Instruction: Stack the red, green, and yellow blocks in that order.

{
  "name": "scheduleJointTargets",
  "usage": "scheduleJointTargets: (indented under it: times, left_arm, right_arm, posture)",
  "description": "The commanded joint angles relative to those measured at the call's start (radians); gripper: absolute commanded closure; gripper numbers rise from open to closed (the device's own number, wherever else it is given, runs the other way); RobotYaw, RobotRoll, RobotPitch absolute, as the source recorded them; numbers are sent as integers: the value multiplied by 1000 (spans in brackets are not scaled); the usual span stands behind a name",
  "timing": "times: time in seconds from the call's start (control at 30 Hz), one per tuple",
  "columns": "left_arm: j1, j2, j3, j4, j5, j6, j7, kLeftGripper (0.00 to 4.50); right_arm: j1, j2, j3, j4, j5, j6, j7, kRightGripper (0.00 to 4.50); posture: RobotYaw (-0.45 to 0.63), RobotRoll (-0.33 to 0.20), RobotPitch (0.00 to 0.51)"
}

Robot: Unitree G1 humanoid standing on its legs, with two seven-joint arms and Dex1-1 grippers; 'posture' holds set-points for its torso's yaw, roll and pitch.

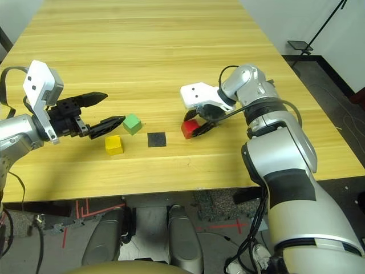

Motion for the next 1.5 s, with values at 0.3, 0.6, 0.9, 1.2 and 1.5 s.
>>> scheduleJointTargets:
  times: [0.3,0.6,0.9,1.2,1.5]
  left_arm:
    - [-54,-29,-32,-5,16,22,37,0]
    - [-99,-71,-74,18,45,23,44,0]
    - [-94,-77,-58,1,52,44,58,0]
    - [-79,-89,-46,-27,46,65,83,0]
    - [-71,-97,-46,-35,47,70,90,0]
  right_arm:
    - [20,-6,135,-422,258,324,6,2450]
    - [124,-47,137,-740,217,549,-7,2450]
    - [163,-2,131,-801,136,615,-61,2450]
    - [168,24,117,-784,107,602,-73,2450]
    - [184,29,114,-787,84,594,-70,2450]
  posture:
    - [451,-242,134]
    - [456,-251,140]
    - [481,-255,155]
    - [491,-262,167]
    - [485,-260,175]
